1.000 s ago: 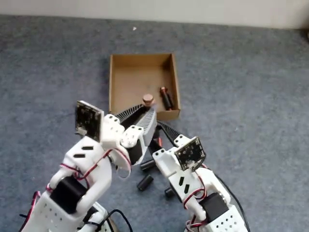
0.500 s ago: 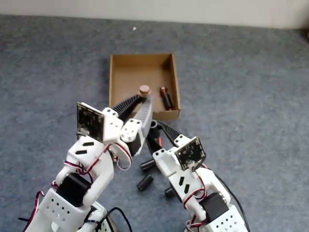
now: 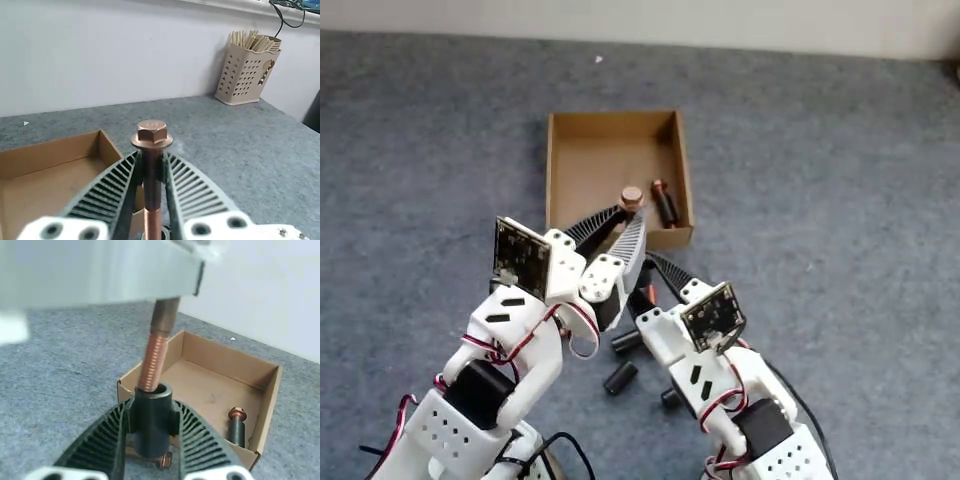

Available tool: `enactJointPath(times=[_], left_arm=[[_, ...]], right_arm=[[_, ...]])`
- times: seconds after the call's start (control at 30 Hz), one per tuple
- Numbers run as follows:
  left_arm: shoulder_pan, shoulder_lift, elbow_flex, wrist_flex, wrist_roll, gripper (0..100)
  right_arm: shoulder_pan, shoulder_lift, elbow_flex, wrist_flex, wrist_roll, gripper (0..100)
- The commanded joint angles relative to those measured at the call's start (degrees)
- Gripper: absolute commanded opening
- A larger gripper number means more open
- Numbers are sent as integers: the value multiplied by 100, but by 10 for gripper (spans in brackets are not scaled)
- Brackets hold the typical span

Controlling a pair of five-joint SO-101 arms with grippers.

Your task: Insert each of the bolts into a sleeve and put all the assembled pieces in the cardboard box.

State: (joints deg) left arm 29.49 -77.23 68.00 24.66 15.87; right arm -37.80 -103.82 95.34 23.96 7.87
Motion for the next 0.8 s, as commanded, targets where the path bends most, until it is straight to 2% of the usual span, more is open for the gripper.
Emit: enactJointPath(times=[0.0, 0.4, 0.6, 0.77], left_arm=[[145, -31, -92, -141, -62, 5], [119, -40, 391, -281, -88, 5], [163, -40, 435, -237, -88, 5], [163, -40, 479, -229, -88, 5]], right_arm=[[-84, -57, -4, -207, 62, 5], [-40, -66, -13, -207, 62, 5], [453, -66, -48, -242, 18, 5], [497, -66, -48, -242, 18, 5]])
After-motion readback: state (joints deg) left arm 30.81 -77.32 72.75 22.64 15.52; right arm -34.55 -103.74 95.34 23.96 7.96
